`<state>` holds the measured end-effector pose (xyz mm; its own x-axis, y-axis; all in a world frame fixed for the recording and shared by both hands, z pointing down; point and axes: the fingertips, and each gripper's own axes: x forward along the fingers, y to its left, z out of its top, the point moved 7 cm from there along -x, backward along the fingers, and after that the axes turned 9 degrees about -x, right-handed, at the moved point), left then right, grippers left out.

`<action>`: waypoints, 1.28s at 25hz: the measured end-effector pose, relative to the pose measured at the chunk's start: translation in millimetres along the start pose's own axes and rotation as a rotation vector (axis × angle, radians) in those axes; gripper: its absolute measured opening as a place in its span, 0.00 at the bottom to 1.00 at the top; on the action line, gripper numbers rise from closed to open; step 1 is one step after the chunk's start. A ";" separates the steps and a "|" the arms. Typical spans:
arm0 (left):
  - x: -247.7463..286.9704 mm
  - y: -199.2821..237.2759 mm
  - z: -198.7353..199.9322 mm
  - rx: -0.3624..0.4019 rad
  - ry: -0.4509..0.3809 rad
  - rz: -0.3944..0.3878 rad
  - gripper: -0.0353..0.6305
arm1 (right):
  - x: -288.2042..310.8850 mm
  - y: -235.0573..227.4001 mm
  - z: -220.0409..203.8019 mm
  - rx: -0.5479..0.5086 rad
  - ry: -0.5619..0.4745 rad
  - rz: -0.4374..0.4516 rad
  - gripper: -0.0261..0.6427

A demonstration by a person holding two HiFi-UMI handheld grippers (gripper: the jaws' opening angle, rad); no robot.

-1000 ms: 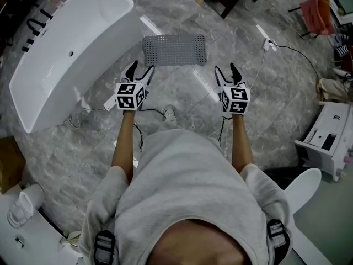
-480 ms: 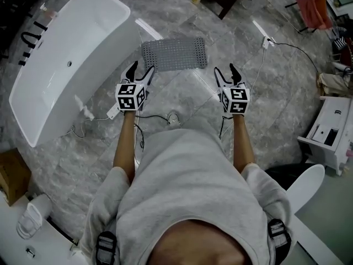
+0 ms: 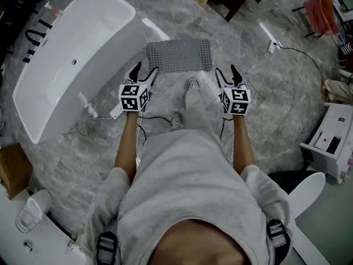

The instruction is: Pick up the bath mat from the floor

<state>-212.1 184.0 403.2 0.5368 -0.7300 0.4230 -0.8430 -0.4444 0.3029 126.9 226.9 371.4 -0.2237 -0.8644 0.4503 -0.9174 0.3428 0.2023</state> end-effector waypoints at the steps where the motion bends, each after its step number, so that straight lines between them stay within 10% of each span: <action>1: 3.1 1.0 1.0 0.000 0.002 0.003 0.50 | 5.4 -1.4 -0.1 0.001 0.000 0.006 0.42; 32: 195.6 44.0 66.5 -0.112 0.159 0.217 0.50 | 229.7 -163.5 9.5 0.057 0.096 0.199 0.42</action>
<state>-146.4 -12.9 442.6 0.3505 -0.7073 0.6139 -0.9345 -0.2206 0.2795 222.4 -31.2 433.5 -0.3721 -0.7424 0.5572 -0.8762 0.4790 0.0531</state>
